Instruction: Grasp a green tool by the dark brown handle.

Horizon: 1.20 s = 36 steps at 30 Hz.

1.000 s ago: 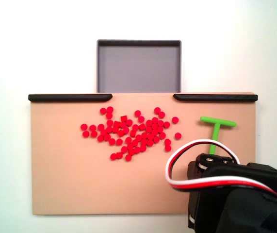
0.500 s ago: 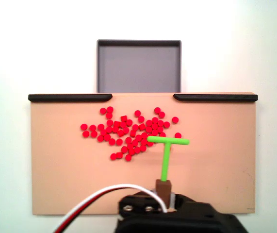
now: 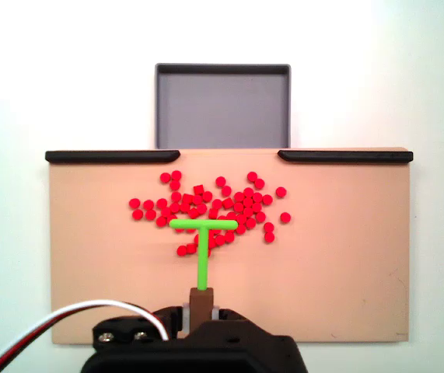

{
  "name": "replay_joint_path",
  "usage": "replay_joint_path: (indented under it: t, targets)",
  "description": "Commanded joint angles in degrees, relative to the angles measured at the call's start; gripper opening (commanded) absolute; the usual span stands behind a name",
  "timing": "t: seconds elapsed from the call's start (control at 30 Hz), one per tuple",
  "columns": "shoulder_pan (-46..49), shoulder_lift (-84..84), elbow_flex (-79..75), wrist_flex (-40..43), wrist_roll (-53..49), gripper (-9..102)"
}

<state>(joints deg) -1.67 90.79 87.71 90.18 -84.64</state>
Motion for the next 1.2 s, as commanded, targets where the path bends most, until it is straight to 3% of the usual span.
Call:
replay_joint_path:
  t: [0.0,0.33,1.17]
  targets:
    - [0.4,1.8,-0.8,-0.1,-0.4,0]
    - [3.3,1.9,-0.8,-0.1,-4.0,0]
    - [1.8,2.1,-0.7,-0.1,-0.9,0]
